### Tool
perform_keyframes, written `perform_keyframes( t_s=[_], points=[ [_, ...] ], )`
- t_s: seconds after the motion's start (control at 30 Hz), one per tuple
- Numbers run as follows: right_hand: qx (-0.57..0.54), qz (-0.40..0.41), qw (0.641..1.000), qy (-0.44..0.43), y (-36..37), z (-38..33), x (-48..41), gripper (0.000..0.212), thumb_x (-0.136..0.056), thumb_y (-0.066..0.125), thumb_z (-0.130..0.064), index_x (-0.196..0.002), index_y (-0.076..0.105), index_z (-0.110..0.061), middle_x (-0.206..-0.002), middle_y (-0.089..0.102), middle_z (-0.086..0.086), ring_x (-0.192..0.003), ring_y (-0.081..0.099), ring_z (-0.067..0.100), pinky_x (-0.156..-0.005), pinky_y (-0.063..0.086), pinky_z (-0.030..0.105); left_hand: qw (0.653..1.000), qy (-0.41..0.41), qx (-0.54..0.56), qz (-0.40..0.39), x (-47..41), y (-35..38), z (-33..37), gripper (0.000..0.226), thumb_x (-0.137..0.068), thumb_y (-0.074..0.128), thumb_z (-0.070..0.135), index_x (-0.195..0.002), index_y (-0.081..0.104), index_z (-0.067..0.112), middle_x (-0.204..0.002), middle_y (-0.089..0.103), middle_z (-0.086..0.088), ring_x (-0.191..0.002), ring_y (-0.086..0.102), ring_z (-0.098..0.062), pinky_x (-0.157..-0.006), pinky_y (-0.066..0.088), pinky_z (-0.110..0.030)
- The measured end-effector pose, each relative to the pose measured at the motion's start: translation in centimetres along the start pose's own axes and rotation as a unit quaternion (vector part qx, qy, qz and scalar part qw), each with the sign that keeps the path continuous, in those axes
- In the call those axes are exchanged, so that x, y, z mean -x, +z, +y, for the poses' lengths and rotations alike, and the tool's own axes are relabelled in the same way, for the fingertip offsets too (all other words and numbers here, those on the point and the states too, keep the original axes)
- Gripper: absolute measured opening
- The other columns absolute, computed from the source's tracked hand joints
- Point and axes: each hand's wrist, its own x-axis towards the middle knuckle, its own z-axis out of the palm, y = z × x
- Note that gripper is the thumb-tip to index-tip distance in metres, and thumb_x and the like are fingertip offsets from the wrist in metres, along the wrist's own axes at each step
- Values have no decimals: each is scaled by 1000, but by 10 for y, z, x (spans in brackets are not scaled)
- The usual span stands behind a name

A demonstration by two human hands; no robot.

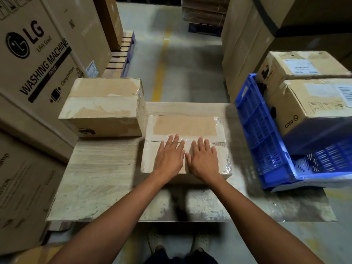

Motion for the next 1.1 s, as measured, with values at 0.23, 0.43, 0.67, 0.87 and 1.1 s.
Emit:
perform_keyframes(
  t_s=[0.23,0.43,0.67,0.87,1.1],
  points=[
    [-13,40,997,62,7,8,32,72,-104,29,-56,-162,12,-15,-168,5,18,-156,1,31,-122,3,53,996,79,11,-32,13,4,-18,68,-102,25,59,-160,8,28,-168,-5,-5,-154,-9,-21,-124,-4,-45],
    [1,16,998,65,3,8,32,73,-103,22,-60,-160,16,-15,-168,5,17,-156,0,30,-123,4,54,993,80,-12,-83,6,-6,-15,67,-102,21,61,-160,3,31,-167,-11,-7,-154,-12,-24,-124,-2,-50],
    [-5,54,995,79,4,40,43,74,-100,11,-59,-160,21,-16,-169,3,15,-156,-1,27,-123,13,52,988,146,-5,-41,1,1,33,56,-108,26,39,-160,14,21,-168,1,-6,-155,-2,-23,-123,5,-52],
    [24,103,993,53,-9,53,38,55,-95,34,-60,-130,54,-22,-141,48,8,-131,44,27,-94,44,48,993,111,-29,20,-10,-1,51,51,-103,39,35,-151,34,20,-154,38,-11,-141,33,-30,-113,27,-50],
    [18,19,999,-22,-34,66,-3,61,-103,35,-45,-158,24,-19,-166,21,6,-150,21,28,-114,36,49,996,91,21,-1,-49,0,63,53,-106,28,35,-158,21,23,-167,8,-11,-154,6,-29,-123,10,-51]
  ],
)
